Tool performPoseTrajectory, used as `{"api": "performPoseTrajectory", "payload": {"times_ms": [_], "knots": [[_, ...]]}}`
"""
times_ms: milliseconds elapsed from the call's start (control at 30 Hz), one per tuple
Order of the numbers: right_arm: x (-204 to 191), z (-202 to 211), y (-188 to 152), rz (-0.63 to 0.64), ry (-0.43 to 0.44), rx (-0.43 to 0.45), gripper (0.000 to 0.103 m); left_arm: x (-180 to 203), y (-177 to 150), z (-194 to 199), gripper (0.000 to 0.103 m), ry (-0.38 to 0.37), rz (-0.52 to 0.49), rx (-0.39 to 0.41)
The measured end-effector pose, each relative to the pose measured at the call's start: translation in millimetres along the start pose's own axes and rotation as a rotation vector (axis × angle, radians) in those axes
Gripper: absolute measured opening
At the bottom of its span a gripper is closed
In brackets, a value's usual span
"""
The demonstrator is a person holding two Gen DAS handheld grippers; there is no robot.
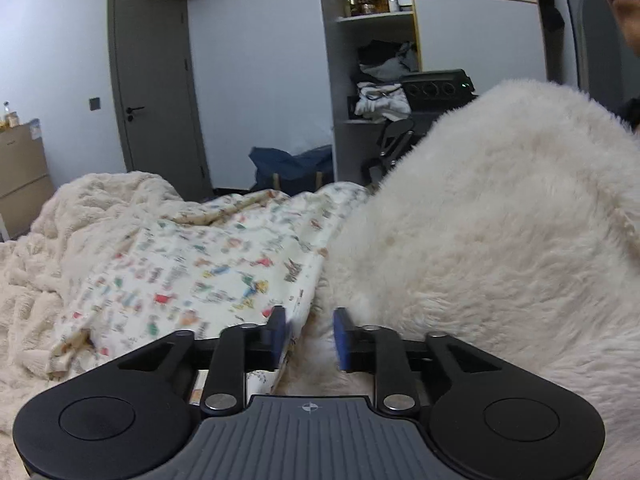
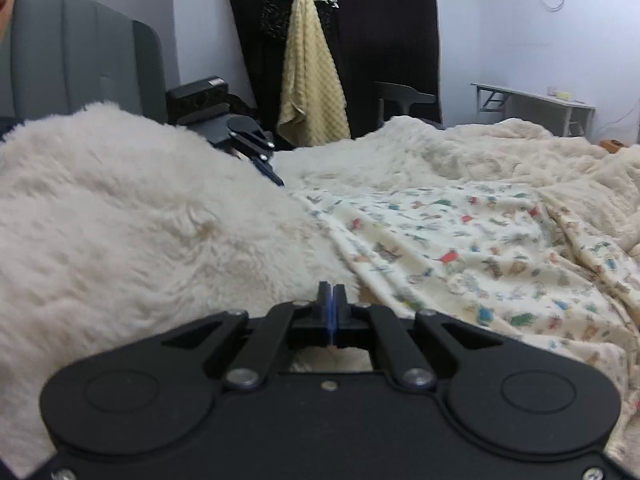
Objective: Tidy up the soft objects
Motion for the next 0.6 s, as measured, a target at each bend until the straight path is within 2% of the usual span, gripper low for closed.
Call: {"api": "performPoseTrajectory", "payload": {"times_ms": [33, 100, 133, 167, 200, 233, 267, 333, 400, 467, 600], "knots": [[6.9, 11.9, 2.6, -0.021, -0.04, 0.03, 0.014, -7.7, 6.3, 5.8, 0.044, 0.005, 0.024, 0.031], [19.2, 27.9, 4.7, -0.076, -0.103, 0.068, 0.025, -20.2, 18.0, 11.4, 0.05, 0.035, 0.054, 0.067], [32.1, 39.5, 3.6, -0.133, -0.178, 0.09, 0.03, -26.3, 23.8, 13.8, 0.055, 0.051, 0.068, 0.083], [47.1, 48.9, 0.7, -0.202, -0.257, 0.102, 0.032, -34.1, 33.0, 9.2, 0.059, 0.097, 0.083, 0.097], [62.0, 57.0, -3.2, -0.272, -0.332, 0.113, 0.035, -42.4, 43.1, 2.5, 0.068, 0.152, 0.1, 0.111], [76.1, 61.7, -9.3, -0.339, -0.392, 0.119, 0.038, -50.6, 53.3, -4.1, 0.071, 0.206, 0.116, 0.124], [87.5, 64.5, -15.3, -0.394, -0.434, 0.121, 0.04, -57.1, 60.8, -14.7, 0.071, 0.233, 0.14, 0.121], [116.8, 67.9, -36.9, -0.55, -0.503, 0.117, 0.051, -68.9, 74.0, -38.2, 0.071, 0.27, 0.194, 0.104], [136.1, 67.1, -56.9, -0.67, -0.522, 0.105, 0.053, -72.7, 80.3, -62.6, 0.071, 0.285, 0.215, 0.072], [147.9, 70.1, -84.3, -0.806, -0.505, 0.093, 0.057, -73.3, 83.2, -83.5, 0.071, 0.288, 0.228, 0.038], [150.6, 82.1, -130.8, -1.002, -0.436, 0.129, 0.059, -58.7, 76.8, -116.6, 0.071, 0.224, 0.208, -0.033]]}}
Point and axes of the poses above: each gripper's, at about its wrist camera, not at the fingertips, and z roughly against the way its jaws point, x to its right, y to its top, the point moved 1 cm from there along -z, roughly the way its jaws point, and after that the axes turned 3 degrees about z, right-handed, at the moved point
